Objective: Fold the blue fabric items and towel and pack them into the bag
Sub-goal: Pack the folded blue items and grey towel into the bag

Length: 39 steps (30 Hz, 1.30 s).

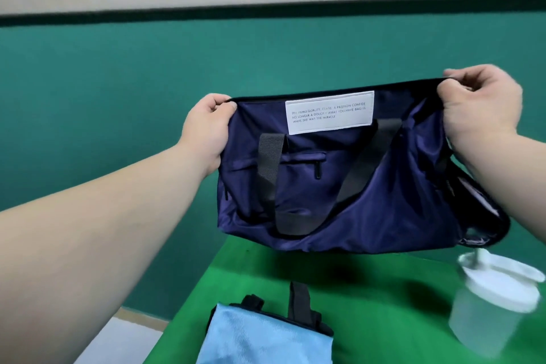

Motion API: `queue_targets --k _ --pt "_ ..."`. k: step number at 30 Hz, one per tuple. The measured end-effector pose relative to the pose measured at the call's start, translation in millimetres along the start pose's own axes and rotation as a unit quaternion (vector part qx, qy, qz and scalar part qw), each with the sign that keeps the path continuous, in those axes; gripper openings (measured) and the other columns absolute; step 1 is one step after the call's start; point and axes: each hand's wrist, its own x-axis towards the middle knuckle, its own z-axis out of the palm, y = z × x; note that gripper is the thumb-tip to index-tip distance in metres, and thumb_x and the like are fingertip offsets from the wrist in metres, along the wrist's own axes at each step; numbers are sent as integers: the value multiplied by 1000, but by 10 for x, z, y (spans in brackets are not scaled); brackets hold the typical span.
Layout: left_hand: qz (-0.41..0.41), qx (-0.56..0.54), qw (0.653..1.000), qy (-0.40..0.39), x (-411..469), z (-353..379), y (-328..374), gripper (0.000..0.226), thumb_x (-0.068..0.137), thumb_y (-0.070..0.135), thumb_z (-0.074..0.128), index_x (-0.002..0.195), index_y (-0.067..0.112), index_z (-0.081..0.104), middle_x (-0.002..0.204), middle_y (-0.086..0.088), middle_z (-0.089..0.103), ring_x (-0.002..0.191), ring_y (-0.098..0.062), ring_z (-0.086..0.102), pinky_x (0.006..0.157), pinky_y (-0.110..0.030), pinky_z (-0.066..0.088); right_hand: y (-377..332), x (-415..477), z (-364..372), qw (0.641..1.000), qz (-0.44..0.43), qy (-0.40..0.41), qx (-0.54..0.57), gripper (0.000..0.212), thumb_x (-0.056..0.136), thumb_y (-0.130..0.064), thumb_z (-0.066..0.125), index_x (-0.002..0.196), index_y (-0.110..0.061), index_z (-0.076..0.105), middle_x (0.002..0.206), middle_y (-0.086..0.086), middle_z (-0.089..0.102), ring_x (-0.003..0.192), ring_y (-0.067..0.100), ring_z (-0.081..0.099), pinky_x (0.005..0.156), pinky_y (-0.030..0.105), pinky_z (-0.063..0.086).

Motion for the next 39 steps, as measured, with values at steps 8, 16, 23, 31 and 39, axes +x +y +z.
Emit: queue_targets --k 8,16,23,31,39 --pt "40 -7 999 -3 -465 97 1328 17 95 15 61 81 24 64 83 -6 65 70 -18 58 64 -28 50 -1134 251 -800 998 -31 -17 47 15 80 -12 61 73 -25 60 101 -10 72 76 -10 64 81 13 50" --pt "47 8 999 -3 -1472 -11 2392 12 91 9 67 99 16 73 115 2 72 100 -13 68 87 -28 54 -2047 -113 -2037 996 -23 -73 33 19 79 -3 63 70 -20 61 113 -5 71 93 -2 66 98 24 49" --pt "39 101 992 -65 -2674 147 2457 12 91 5 65 85 14 71 117 13 70 98 -1 64 91 -21 46 -2137 -762 -3456 993 27 -106 -51 5 66 -20 66 67 -24 64 117 -13 70 113 8 63 108 39 45" --pt "41 147 987 -49 -3519 562 2319 9 90 13 68 85 20 71 113 19 70 104 -7 65 105 -39 47 -2172 -1034 -4394 978 30 -102 -177 9 78 -11 67 74 -17 62 125 -15 63 113 10 58 93 24 37" --pt "43 268 957 -105 -4724 452 1634 19 85 10 70 80 28 67 103 27 68 103 -10 62 87 -30 46 -1472 -1818 -5160 902 89 -292 -305 23 72 -8 71 69 -28 62 132 -7 58 115 13 57 104 31 40"
